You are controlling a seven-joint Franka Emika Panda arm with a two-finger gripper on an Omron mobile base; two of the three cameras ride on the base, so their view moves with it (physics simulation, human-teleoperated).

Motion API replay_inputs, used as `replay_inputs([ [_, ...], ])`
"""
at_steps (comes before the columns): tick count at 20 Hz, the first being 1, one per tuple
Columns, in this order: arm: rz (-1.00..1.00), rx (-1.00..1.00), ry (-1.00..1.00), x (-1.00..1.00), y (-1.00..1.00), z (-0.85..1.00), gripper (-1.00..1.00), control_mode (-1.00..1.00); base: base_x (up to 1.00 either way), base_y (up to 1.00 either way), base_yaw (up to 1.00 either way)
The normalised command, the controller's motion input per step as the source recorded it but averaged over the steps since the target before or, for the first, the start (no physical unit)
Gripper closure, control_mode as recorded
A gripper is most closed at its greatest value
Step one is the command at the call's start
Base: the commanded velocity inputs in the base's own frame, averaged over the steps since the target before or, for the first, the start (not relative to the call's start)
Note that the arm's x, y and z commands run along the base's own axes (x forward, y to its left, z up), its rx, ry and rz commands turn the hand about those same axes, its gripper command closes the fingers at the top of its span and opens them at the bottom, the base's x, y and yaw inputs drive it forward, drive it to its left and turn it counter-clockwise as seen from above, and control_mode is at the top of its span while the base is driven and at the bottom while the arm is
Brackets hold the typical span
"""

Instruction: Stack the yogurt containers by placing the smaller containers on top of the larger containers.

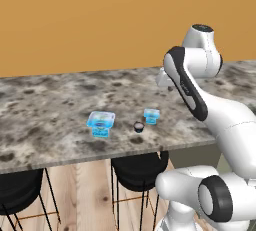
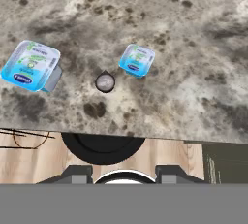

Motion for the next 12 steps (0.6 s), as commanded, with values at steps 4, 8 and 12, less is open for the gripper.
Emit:
replay_inputs([
  [4, 0.00, 0.05, 0.00, 0.00, -0.19, -0.12, -1.00, -1.00, 0.00, 0.00, 0.00],
  [8, 0.00, 0.02, -0.01, 0.00, -0.14, -0.30, -1.00, -1.00, 0.00, 0.00, 0.00],
  [12, 0.00, 0.02, -0.02, 0.00, -0.04, -0.32, -1.00, -1.00, 0.00, 0.00, 0.00],
])
